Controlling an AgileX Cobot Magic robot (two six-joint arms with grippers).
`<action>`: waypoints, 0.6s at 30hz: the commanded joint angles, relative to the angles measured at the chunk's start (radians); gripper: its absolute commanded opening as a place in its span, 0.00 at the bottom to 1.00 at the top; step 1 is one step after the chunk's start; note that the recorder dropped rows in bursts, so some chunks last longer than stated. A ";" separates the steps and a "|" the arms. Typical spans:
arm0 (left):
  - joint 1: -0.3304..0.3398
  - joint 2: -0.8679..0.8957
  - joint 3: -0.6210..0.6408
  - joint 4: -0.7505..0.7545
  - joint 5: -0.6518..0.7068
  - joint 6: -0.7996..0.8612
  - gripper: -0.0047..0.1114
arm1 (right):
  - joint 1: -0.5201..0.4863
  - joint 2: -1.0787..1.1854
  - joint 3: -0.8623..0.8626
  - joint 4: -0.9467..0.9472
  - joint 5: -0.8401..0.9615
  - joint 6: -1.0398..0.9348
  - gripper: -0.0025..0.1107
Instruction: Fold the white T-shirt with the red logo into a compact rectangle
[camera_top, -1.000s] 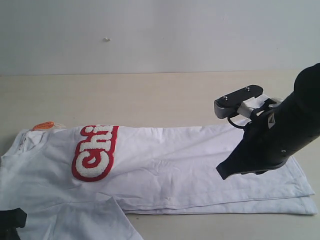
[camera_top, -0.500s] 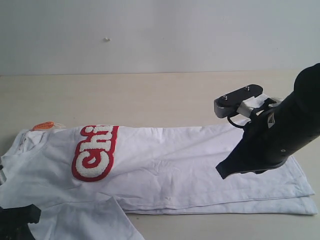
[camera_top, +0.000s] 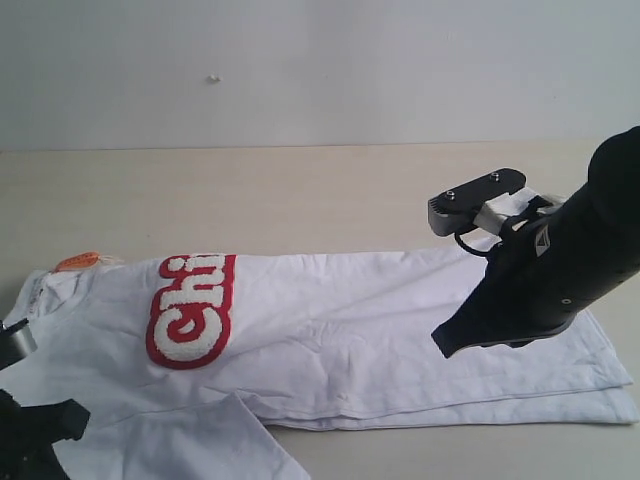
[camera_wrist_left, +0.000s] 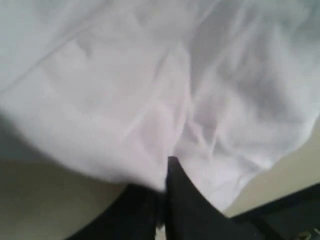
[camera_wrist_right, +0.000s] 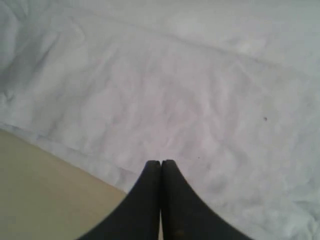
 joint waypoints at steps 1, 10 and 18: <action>0.000 0.001 -0.068 -0.025 0.117 0.033 0.04 | 0.001 -0.008 0.004 0.000 -0.009 -0.007 0.02; 0.035 0.001 -0.193 -0.153 0.151 0.088 0.04 | 0.001 -0.006 0.004 0.000 -0.007 -0.007 0.02; 0.039 0.015 -0.278 -0.327 0.022 0.170 0.04 | 0.001 -0.002 0.004 0.000 -0.007 -0.005 0.02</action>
